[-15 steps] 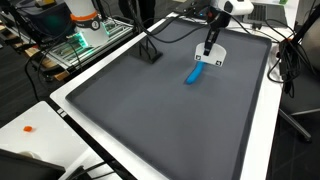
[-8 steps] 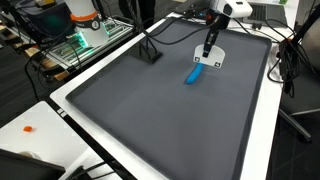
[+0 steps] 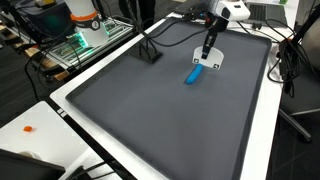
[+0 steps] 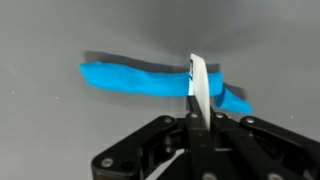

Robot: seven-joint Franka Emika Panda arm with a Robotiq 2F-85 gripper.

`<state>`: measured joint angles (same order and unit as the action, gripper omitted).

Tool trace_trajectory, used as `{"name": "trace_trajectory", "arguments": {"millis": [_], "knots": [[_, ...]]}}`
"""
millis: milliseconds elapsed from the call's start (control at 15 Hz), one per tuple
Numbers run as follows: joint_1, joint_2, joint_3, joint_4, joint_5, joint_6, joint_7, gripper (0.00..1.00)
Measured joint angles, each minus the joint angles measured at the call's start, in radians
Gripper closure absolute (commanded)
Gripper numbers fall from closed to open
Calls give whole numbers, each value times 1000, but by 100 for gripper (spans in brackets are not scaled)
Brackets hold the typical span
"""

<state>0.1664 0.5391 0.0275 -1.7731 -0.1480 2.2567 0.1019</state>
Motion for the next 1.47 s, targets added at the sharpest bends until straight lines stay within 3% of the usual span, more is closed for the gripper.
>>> {"name": "trace_trajectory", "arguments": {"millis": [1467], "knots": [[-27,-30,5,-89,54,40,-3,99]]}}
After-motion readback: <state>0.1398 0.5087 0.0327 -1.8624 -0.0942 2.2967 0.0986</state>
